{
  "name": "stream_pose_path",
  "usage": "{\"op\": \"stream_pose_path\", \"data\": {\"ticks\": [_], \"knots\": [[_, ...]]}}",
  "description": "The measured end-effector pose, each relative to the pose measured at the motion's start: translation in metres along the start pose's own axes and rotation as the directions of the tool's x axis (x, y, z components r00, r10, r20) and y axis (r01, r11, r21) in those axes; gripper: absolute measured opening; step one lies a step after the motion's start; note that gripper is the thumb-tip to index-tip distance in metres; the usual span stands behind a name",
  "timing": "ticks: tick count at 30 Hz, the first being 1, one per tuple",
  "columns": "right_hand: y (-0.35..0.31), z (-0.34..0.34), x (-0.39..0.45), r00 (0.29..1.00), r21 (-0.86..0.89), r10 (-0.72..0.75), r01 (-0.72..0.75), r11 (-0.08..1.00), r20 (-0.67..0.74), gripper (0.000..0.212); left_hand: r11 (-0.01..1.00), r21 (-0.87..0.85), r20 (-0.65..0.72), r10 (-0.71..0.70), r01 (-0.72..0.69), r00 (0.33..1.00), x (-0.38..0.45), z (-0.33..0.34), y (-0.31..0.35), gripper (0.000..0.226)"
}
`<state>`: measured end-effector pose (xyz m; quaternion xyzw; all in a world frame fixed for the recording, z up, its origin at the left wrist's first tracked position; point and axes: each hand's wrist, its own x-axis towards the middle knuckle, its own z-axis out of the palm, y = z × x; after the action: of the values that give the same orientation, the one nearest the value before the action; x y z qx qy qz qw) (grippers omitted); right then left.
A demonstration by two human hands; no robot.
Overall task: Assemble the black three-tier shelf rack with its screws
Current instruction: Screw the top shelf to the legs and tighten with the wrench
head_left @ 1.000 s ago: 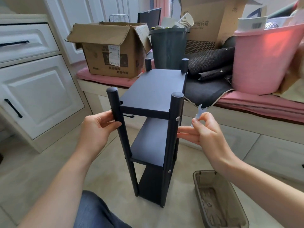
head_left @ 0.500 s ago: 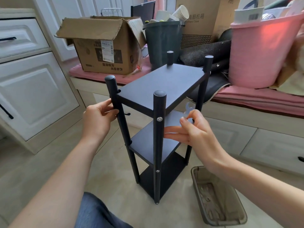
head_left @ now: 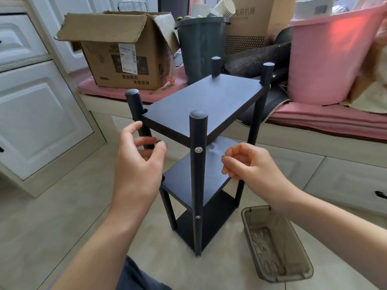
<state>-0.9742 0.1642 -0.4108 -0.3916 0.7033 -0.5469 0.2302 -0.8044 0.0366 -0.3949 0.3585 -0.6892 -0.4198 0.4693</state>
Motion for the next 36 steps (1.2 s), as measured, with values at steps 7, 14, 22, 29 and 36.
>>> {"op": "stream_pose_path", "data": {"ticks": [7,14,22,29,36], "knots": [[-0.01,0.004,0.001,0.98,0.286,0.189,-0.198,0.937,0.059,0.007,0.936,-0.297,0.438,-0.041,0.188,0.898,-0.007,0.011,0.008,0.088],[-0.012,0.01,0.003,0.982,0.321,0.189,-0.184,0.929,0.018,0.003,0.94,-0.31,0.403,-0.007,0.144,0.915,-0.01,0.021,0.007,0.08],[-0.014,0.016,0.009,0.988,0.353,0.153,-0.154,0.923,0.029,0.003,0.884,-0.412,0.402,-0.04,0.22,0.915,-0.007,0.018,0.008,0.076],[-0.013,0.009,0.011,0.995,0.283,0.09,-0.098,0.954,0.039,0.001,0.888,-0.416,0.387,-0.024,0.198,0.922,-0.005,0.024,0.01,0.067],[-0.012,-0.002,0.011,0.998,0.276,-0.022,0.004,0.961,0.063,0.01,0.897,-0.408,0.397,0.009,0.168,0.918,-0.009,0.033,0.011,0.065]]}}
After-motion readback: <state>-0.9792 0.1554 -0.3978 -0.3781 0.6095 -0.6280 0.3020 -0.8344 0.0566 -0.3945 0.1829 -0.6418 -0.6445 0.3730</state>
